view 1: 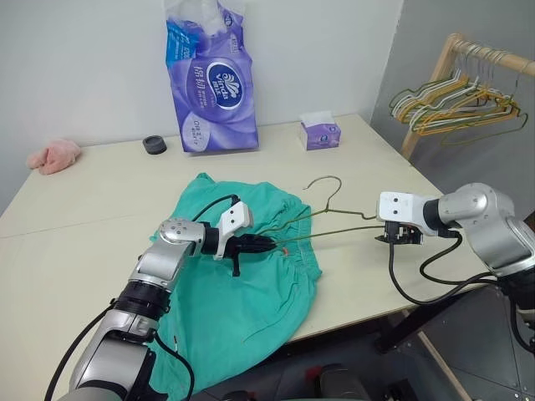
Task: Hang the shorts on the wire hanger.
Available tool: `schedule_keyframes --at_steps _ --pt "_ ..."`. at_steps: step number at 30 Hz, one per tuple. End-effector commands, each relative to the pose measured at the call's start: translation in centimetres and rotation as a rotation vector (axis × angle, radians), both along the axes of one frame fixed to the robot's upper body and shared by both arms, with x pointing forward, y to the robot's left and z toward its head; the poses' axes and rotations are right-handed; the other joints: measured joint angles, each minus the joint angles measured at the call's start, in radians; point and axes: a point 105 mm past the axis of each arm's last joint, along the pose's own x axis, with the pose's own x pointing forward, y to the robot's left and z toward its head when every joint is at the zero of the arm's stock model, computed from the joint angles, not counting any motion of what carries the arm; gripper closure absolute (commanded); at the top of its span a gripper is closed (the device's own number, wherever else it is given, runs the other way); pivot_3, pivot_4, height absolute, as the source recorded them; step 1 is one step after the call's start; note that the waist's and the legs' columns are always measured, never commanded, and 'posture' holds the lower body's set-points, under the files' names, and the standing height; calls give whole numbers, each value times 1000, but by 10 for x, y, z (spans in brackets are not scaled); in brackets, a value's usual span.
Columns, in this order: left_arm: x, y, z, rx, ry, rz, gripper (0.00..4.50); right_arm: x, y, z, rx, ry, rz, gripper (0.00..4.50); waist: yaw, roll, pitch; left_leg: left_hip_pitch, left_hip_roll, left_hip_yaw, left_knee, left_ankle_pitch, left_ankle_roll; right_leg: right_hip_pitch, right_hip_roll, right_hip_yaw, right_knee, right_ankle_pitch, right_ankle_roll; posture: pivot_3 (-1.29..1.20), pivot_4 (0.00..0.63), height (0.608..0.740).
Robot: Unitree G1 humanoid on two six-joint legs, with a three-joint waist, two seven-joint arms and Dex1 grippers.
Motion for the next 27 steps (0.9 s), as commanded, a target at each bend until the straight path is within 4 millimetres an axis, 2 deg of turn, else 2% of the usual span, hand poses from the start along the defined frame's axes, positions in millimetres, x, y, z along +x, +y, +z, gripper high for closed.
schedule_keyframes --at_steps 1,6,11,18,21,22,27 --pt "0 -3 14 -5 -53 -26 4500 2 3 9 -26 12 52 1091 -2 0 0 0 0 0 0 0 0 0 0 0 0 0 0 -251 0 740" --pt "-2 -3 13 1 -53 -33 4500 1 7 9 -53 47 96 2653 -9 0 0 0 0 0 0 0 0 0 0 0 0 0 0 -246 0 740" --pt "-3 -4 12 3 -52 -38 4500 1 8 8 -68 71 105 4474 -11 0 0 0 0 -1 0 0 0 0 0 0 0 0 0 -245 0 740" --pt "-5 -5 10 5 -50 -44 4500 -7 6 1 -56 134 89 4474 -11 0 0 0 0 -1 0 0 0 0 0 0 0 0 0 -245 0 740" --pt "3 -1 13 -19 -51 26 4500 -16 6 -1 15 200 42 4474 -11 0 0 0 0 -1 0 0 0 0 0 0 0 0 0 -246 0 740" --pt "7 2 14 -32 -43 57 3966 -20 5 -2 41 226 22 4500 -11 0 0 0 0 -1 0 0 0 0 0 0 0 0 0 -246 0 740" --pt "26 22 24 -71 -59 188 2533 -38 2 -5 158 336 -86 4500 -12 0 0 0 0 -1 0 0 0 0 -1 0 0 0 0 -257 0 740"
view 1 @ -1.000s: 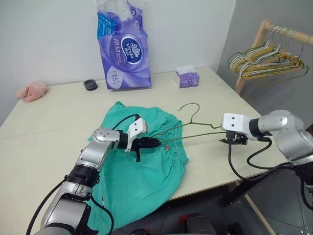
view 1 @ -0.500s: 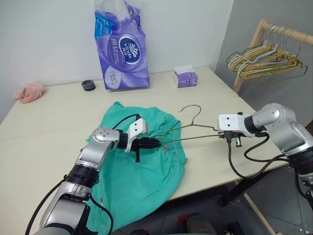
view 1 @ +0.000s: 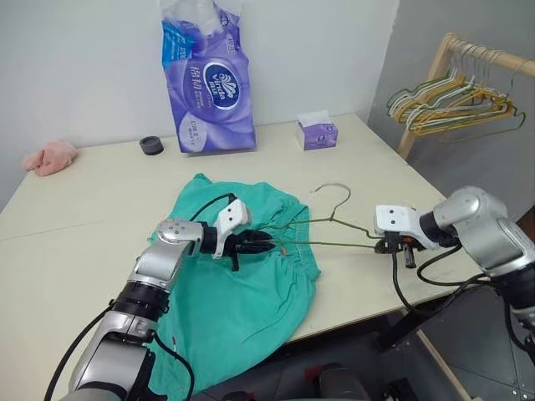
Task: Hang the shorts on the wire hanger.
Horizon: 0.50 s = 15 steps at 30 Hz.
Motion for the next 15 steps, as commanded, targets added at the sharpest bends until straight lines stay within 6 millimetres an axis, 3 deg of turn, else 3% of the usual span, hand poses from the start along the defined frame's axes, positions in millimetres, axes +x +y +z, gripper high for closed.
schedule_keyframes --at_steps 1,2,5,8,12,15 --pt "18 14 22 -43 -78 100 2229 -5 -1 19 69 -13 -64 4500 0 0 0 0 0 0 0 0 0 0 0 0 0 0 0 -257 0 740" --pt "20 20 26 -68 -67 128 1965 -9 -1 19 87 9 -88 4500 -1 0 0 0 0 0 0 0 0 0 0 0 0 0 0 -265 0 740" --pt "37 62 40 -157 -46 333 1965 -28 -10 11 181 132 -255 4500 -1 0 0 0 0 -1 0 0 0 0 0 -1 0 0 0 -268 0 740" --pt "33 85 36 -134 -26 382 1965 -50 -17 0 219 237 -364 4500 -3 0 0 -1 0 -1 0 0 0 0 0 -1 0 0 0 -271 0 740" --pt "22 94 23 -75 6 366 1965 -76 -20 -17 220 353 -456 4500 0 0 0 0 -1 0 0 -1 1 0 -2 -1 0 0 0 -271 0 740" --pt "11 87 14 -49 41 307 1965 -89 -20 -27 200 414 -488 4500 1 0 0 -1 -1 0 1 -1 1 1 -2 -1 0 0 0 -262 0 740"
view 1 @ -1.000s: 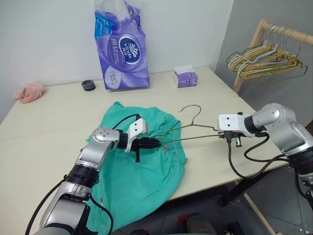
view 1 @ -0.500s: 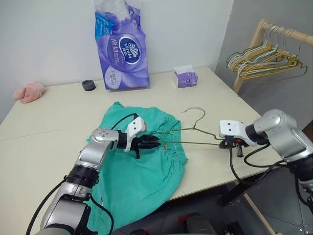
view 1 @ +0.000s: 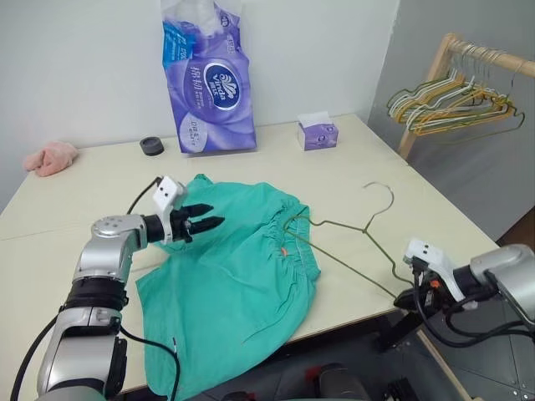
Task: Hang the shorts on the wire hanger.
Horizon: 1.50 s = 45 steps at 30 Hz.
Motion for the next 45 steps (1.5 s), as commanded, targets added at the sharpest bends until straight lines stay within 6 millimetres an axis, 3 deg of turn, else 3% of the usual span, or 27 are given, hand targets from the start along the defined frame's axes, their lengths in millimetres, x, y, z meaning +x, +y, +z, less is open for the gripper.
schedule_keyframes --at_steps 1,5,9,14,22,32,40,45 --pt "-12 -15 4 30 -4 -114 1965 -9 -1 3 -23 20 1 4500 0 0 0 0 0 0 0 0 0 0 0 0 0 0 0 -262 0 740" --pt "-28 -27 -9 63 40 -202 1965 -15 -3 1 -49 61 23 4500 1 0 0 0 0 1 0 0 0 0 0 0 0 0 0 -250 0 740" --pt "-40 -39 -25 70 95 -259 1965 -3 -5 5 -32 41 -9 4500 1 0 0 0 0 1 0 0 1 0 0 0 0 0 0 -246 0 740" --pt "-43 -63 -43 51 124 -300 1965 -1 -10 11 -23 35 -5 4500 16 0 0 0 0 2 0 -1 2 0 0 0 0 0 0 -254 0 740" --pt "-47 -113 -52 4 139 -446 1965 -19 -29 8 -50 74 -45 4500 26 0 0 0 0 2 1 -1 2 2 0 0 -1 -1 2 -302 0 740" --pt "-63 -163 -53 -75 155 -571 1965 -19 -45 7 -97 51 -105 4500 15 2 -1 1 0 3 1 -1 2 3 0 0 -1 -2 4 -326 0 740" --pt "-66 -174 -40 -162 146 -532 1965 -10 -36 5 -89 45 -84 4500 12 3 -2 1 0 3 1 -1 2 3 0 0 -1 -2 4 -296 0 740" --pt "-58 -160 -23 -201 101 -441 1965 0 -34 -2 -103 49 -86 4500 16 3 -2 1 0 3 1 -1 2 3 -1 0 -1 -2 4 -274 0 740"
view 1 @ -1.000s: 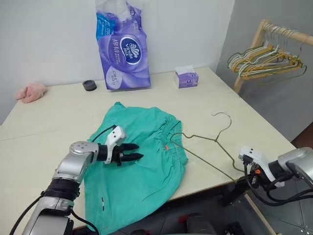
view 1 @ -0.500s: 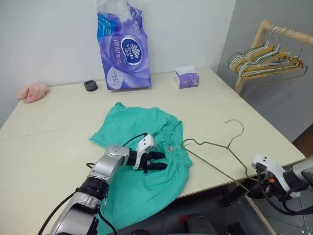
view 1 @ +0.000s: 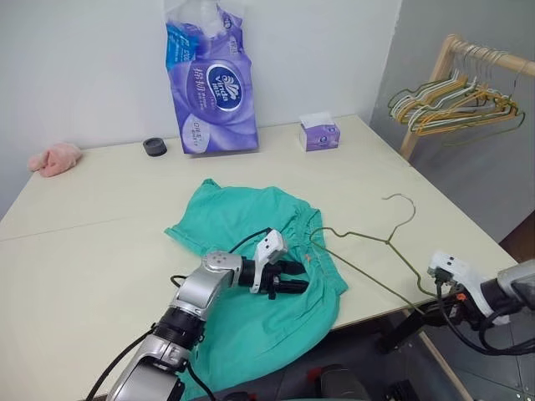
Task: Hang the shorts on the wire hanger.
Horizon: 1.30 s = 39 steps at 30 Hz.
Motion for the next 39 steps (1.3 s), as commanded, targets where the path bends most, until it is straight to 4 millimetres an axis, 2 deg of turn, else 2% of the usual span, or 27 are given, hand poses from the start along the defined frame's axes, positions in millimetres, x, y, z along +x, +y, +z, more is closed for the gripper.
schedule_keyframes --at_steps 1,5,8,9,12,15,17,21,25,28,30,33,39 --pt "12 19 26 -30 -81 80 1965 6 -1 3 -19 -12 16 4500 3 0 0 0 0 0 0 0 0 0 0 0 0 0 0 -273 0 740" --pt "37 74 35 74 -172 239 1965 6 2 2 -20 7 52 4500 5 0 0 0 0 0 0 0 0 -1 0 0 0 0 0 -257 0 740" --pt "48 115 33 192 -222 319 1965 5 6 2 -22 14 107 4500 7 0 0 1 0 0 0 0 0 0 0 0 0 0 0 -245 0 740" --pt "50 125 32 214 -226 337 1965 6 7 1 -30 9 129 4500 7 1 0 0 0 0 0 0 0 0 0 0 0 0 0 -243 0 740" --pt "52 137 31 234 -232 360 1965 8 8 0 -42 5 158 4500 11 1 0 0 0 0 0 0 0 0 0 0 0 0 0 -240 0 740" --pt "49 138 27 253 -236 344 1965 15 17 -3 -37 -14 202 4500 10 0 0 0 -1 -1 0 0 0 -1 -1 0 0 0 0 -234 0 740" --pt "47 132 25 242 -233 332 1965 22 29 3 5 -39 229 4500 9 0 0 0 0 0 0 0 0 -1 -1 0 0 0 0 -232 0 740" --pt "45 125 23 229 -229 322 1965 26 42 12 35 -72 273 4500 9 1 0 0 0 -1 -1 0 0 -2 -1 0 0 0 0 -235 0 740" --pt "45 122 22 223 -226 319 1965 18 58 22 68 -77 344 4500 9 1 0 0 0 -1 -1 0 0 -2 -1 0 1 0 0 -241 0 740" --pt "46 120 22 219 -227 319 1965 7 68 19 96 -40 357 4500 9 1 0 0 0 -1 -1 0 0 -2 -1 0 1 0 0 -244 0 740" --pt "47 119 23 213 -228 322 1965 8 61 10 75 -19 310 4500 9 1 0 0 0 -1 -1 0 0 -2 -1 0 1 0 0 -243 0 740" --pt "48 118 23 209 -230 325 1965 18 40 -2 10 -10 221 4500 10 1 0 0 -1 -1 0 0 0 -2 -1 0 1 0 0 -240 0 740" --pt "47 117 23 204 -234 326 1965 29 7 -14 -78 13 135 4500 8 1 0 0 -1 0 0 0 0 -2 -1 0 1 0 0 -228 0 740"
